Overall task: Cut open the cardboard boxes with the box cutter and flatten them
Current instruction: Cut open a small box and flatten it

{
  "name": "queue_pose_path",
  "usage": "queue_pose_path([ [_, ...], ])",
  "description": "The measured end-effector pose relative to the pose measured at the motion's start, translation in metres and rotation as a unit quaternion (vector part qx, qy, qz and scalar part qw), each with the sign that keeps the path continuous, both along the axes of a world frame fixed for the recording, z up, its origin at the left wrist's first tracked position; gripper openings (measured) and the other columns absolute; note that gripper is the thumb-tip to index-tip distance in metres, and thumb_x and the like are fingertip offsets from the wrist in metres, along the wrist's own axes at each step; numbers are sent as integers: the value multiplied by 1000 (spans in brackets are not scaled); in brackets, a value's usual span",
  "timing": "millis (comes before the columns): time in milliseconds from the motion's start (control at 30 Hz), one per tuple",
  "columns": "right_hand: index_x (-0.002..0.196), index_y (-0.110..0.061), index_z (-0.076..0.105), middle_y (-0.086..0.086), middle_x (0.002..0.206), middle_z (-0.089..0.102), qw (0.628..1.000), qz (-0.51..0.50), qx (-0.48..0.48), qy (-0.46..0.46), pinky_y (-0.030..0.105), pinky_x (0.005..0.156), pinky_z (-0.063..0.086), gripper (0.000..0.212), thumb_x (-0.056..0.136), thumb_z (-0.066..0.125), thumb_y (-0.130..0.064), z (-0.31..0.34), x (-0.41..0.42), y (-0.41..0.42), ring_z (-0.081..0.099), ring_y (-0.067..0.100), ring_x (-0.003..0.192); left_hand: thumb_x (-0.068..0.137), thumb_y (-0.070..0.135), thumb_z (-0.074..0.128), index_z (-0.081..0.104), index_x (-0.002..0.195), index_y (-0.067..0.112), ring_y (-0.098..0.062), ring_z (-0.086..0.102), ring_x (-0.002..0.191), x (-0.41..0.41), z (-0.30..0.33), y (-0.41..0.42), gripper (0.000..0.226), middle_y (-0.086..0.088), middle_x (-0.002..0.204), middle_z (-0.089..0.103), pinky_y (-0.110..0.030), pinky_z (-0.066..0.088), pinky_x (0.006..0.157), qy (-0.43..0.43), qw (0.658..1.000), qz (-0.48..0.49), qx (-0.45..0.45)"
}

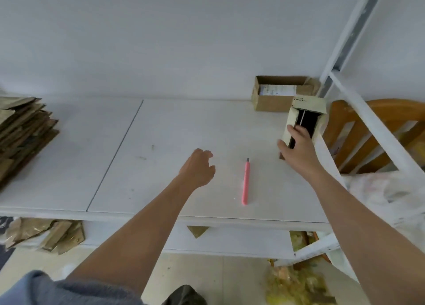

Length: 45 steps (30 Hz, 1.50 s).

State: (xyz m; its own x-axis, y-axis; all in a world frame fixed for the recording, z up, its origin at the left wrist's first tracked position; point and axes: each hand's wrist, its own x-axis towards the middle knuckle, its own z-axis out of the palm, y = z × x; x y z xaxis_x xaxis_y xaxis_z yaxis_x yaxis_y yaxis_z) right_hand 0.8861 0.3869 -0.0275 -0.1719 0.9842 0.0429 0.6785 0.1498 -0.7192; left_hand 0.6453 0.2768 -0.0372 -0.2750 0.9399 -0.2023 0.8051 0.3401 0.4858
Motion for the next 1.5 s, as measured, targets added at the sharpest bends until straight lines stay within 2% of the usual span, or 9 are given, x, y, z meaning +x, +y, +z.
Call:
queue_pose_path([
  [167,138,-22,56,-19,141,49,967,95,-39,235,19,104,44,50,90,72,-23,43,-44,-43,49,2,129,105,41,34,59,120,5,-26,59,98,-26,34,-23,47,-10,113,60,-31,44,83,-164,971,167,41],
  [300,119,-27,71,-10,129,66,848,94,-259,453,30,93,54,50,70,85,-20,45,-72,-61,64,12,117,104,52,26,55,128,12,-29,58,112,-56,50,-46,55,-5,120,57,-43,43,102,-409,843,345,50],
  [367,119,-18,70,5,119,71,808,56,-333,482,35,76,60,56,65,83,-9,30,-91,-74,72,23,99,101,59,27,61,114,14,-26,64,96,-68,53,-62,58,-5,109,64,-40,51,88,-506,802,317,27],
  [467,119,-21,67,2,110,69,863,34,-340,371,38,70,61,51,75,81,0,1,-118,-98,74,22,88,101,59,32,65,113,17,-26,72,93,-77,50,-80,55,-8,105,74,-36,59,73,-580,768,271,8],
  [733,128,-14,62,-3,118,55,977,103,-165,84,39,90,53,44,86,72,-6,-23,-162,-97,57,16,98,92,58,54,44,134,27,-22,71,92,-95,47,-92,53,-2,111,68,-42,62,71,-457,849,267,-8],
  [967,128,-21,63,3,118,50,980,146,-48,-127,24,94,42,42,90,63,-3,-41,-116,-74,54,19,110,92,52,59,-11,149,50,-33,73,83,-69,57,-58,91,-5,109,67,-48,61,65,-402,884,231,-57],
  [1133,141,-32,42,10,138,37,871,228,-2,-435,33,79,51,82,69,80,-23,-43,-68,-60,42,27,125,94,47,58,1,148,52,-35,71,84,-47,62,-43,80,-9,112,65,-52,61,66,-393,887,238,-44],
  [1333,59,-17,63,1,62,57,843,310,220,-381,23,38,37,39,36,94,-14,-38,-49,-39,63,22,62,93,42,62,16,145,41,-36,67,94,-21,64,-29,70,-9,120,58,-52,60,59,-385,878,285,-8],
  [1500,86,-23,55,-6,80,57,962,152,121,-192,29,55,40,13,82,66,-15,-28,-43,-7,60,20,80,91,39,67,22,142,40,-35,69,88,-19,62,-36,68,-11,116,61,-53,60,60,-407,855,322,13],
])
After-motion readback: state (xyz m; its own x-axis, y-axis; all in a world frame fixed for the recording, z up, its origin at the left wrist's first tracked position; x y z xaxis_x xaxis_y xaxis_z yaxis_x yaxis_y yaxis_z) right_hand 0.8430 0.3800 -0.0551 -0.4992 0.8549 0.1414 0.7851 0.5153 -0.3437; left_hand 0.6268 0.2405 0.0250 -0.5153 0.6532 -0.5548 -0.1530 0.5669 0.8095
